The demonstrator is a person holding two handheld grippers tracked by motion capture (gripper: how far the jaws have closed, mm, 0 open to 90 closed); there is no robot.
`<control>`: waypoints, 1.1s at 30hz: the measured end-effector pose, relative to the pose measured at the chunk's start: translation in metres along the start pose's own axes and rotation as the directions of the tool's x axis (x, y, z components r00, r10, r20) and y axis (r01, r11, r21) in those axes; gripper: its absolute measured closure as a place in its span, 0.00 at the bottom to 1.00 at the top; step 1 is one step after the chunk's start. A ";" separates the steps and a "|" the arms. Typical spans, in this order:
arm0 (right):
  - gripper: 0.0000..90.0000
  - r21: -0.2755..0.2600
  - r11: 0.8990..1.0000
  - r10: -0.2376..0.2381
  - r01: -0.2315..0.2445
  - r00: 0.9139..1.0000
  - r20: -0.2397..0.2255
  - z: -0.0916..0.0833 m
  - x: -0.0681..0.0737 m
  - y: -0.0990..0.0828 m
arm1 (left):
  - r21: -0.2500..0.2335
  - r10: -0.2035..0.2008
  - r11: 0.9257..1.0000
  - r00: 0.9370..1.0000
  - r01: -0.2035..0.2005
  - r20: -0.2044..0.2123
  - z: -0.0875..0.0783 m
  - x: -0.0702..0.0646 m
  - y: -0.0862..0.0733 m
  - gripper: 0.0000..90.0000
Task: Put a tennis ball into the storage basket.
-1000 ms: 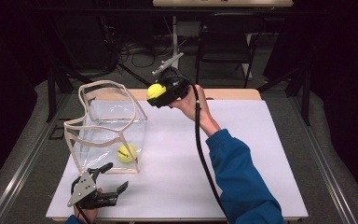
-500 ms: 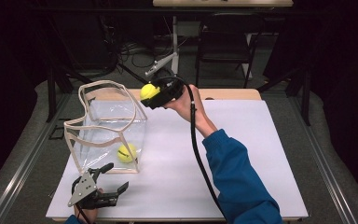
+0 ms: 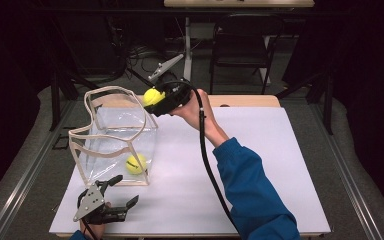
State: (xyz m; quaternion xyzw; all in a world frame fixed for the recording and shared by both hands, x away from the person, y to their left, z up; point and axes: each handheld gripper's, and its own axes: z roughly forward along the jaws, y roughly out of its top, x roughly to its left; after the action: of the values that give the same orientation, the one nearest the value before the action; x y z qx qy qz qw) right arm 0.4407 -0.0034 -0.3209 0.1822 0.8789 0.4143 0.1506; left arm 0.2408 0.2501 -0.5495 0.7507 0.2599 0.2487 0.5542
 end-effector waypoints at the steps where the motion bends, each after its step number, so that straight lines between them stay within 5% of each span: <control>1: 0.29 -0.001 1.000 -0.001 0.001 1.000 0.000 0.000 0.001 0.001 | -0.001 -0.001 1.000 1.000 0.001 0.000 0.000 0.000 0.000 0.18; 33: 0.29 -0.013 0.999 -0.034 0.033 0.999 -0.032 0.013 0.022 0.024 | -0.005 -0.006 1.000 1.000 0.006 0.009 0.000 0.001 0.000 0.18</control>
State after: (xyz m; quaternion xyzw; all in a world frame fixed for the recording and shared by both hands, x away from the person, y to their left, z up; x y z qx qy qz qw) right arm 0.4308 0.0293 -0.3128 0.1598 0.8815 0.4201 0.1446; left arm 0.2411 0.2506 -0.5495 0.7496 0.2591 0.2445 0.5578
